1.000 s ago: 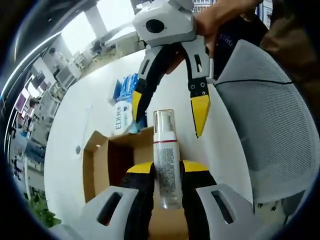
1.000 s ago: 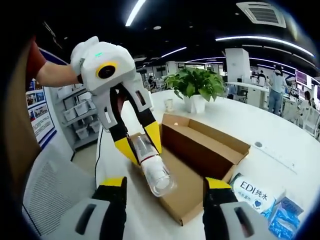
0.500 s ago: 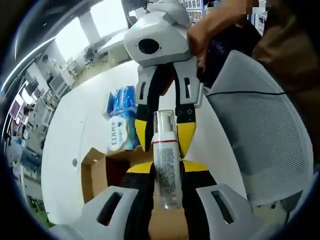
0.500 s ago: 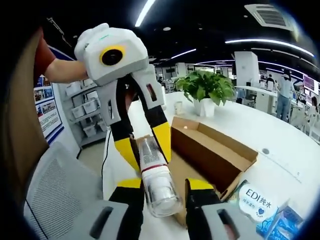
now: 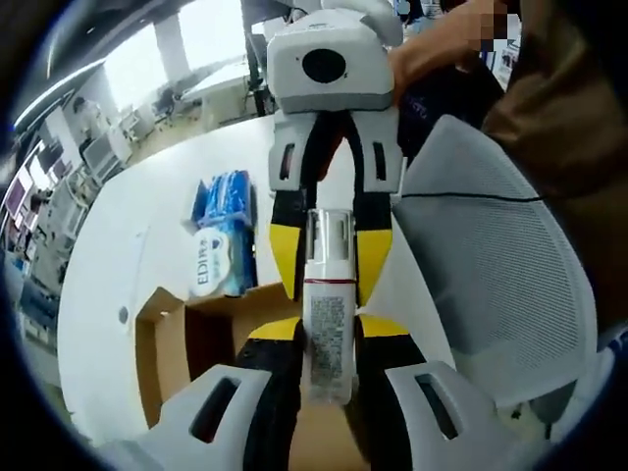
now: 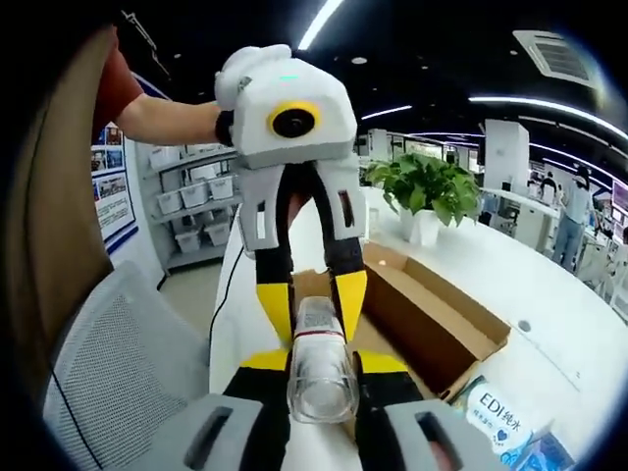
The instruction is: Operate the shoe box by opening the lid, removing the specified soft item, and placing it in the target area until the item is outside and the box remains undamaged.
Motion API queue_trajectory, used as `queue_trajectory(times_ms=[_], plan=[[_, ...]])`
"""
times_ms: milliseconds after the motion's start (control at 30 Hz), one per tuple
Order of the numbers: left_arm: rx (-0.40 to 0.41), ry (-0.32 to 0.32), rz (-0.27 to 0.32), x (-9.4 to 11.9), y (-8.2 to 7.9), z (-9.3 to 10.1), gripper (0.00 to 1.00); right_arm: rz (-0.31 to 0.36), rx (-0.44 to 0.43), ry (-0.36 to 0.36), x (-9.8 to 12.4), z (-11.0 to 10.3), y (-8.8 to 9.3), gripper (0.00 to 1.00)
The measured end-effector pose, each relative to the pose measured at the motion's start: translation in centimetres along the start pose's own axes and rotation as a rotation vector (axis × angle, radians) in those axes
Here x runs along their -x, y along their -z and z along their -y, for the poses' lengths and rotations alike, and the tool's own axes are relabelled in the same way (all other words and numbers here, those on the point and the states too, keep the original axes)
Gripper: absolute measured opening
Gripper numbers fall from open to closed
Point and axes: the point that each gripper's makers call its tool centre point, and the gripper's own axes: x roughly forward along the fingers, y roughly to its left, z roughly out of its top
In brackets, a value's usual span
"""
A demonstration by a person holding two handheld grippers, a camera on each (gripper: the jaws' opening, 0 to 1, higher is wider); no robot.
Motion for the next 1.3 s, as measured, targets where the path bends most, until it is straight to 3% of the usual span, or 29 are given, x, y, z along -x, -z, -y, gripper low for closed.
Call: queue_trajectory(times_ms=[333, 767, 1000, 1233, 1300], plan=[[0.027, 0.004, 0.011, -0.5, 0.1, 0.2, 0.2, -0.075, 0.011, -0.013, 0.0, -0.2, 0.9, 0.18], [0.065, -0.005, 0.006, -0.7, 1.2, 0.0, 0.26, -0.076, -0.085, -0.007, 0.4, 0.1, 1.4, 0.18], [0.104, -0.071, 0.023, 0.5, 1.9, -1.3, 0.31, -0.083, -0.11, 0.009, 1.1, 0.7, 2.1, 0.18], [0.201, -0.164, 0.078, 1.8, 3.2, -2.5, 0.44, -0.077, -0.133, 0.035, 1.8, 1.0, 2.5, 0.18], [0.241, -0.228, 0.103, 2.4, 3.6, -3.2, 0.47, -0.074, -0.143, 0.043, 2.2, 1.2, 2.7, 0.18]])
